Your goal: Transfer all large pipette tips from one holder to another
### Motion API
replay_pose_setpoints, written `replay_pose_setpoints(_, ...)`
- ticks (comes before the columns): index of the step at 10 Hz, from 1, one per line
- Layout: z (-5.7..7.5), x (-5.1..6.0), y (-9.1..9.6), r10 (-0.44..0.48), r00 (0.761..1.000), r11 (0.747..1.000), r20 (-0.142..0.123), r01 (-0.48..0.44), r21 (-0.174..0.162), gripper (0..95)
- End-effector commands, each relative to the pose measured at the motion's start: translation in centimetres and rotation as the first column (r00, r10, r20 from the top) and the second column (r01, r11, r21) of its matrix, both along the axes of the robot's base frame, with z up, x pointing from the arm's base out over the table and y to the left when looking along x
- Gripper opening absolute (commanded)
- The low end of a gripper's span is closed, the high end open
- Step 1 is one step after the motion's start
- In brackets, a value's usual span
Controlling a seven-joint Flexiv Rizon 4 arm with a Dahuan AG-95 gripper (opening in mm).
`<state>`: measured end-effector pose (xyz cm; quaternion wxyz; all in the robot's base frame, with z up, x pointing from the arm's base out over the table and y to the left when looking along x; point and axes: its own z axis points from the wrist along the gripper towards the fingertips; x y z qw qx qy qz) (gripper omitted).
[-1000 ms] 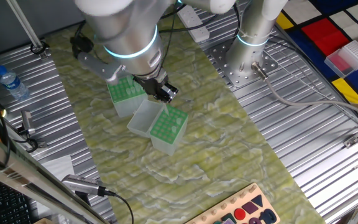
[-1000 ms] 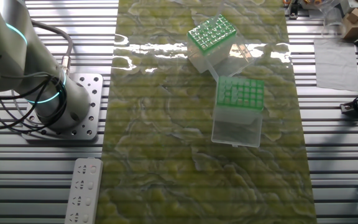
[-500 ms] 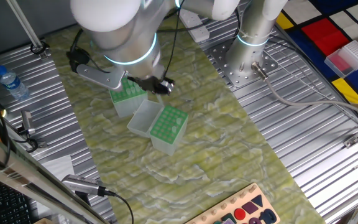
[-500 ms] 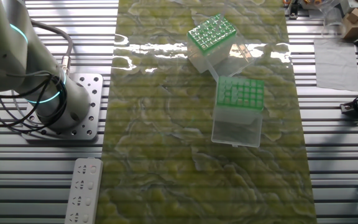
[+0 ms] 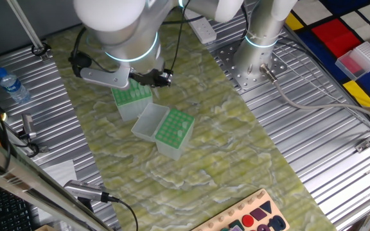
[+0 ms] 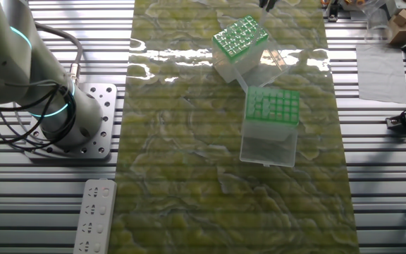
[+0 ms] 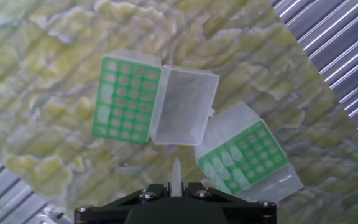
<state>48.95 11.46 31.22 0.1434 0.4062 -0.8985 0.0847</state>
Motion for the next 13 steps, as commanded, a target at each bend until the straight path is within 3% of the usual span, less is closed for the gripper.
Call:
replay_pose_setpoints(1, 0.1, 0.0, 0.0, -0.117, 0.992, 0.992, 0.037, 0.118, -0.039, 0.0)
replay_pose_setpoints(5, 0.1, 0.0, 0.0, -0.176, 0.982, 0.982, 0.071, 0.180, -0.055, 0.0)
replay_pose_setpoints(6, 0.1, 0.0, 0.0, -0.166, 0.982, 0.984, 0.086, 0.171, -0.045, 0.0)
replay_pose_setpoints(10, 0.1, 0.0, 0.0, -0.064, 0.993, 0.998, 0.101, 0.066, -0.016, 0.0)
replay_pose_setpoints(13, 0.7, 0.1, -2.7, -0.011, 0.993, 1.000, 0.117, 0.013, -0.021, 0.0)
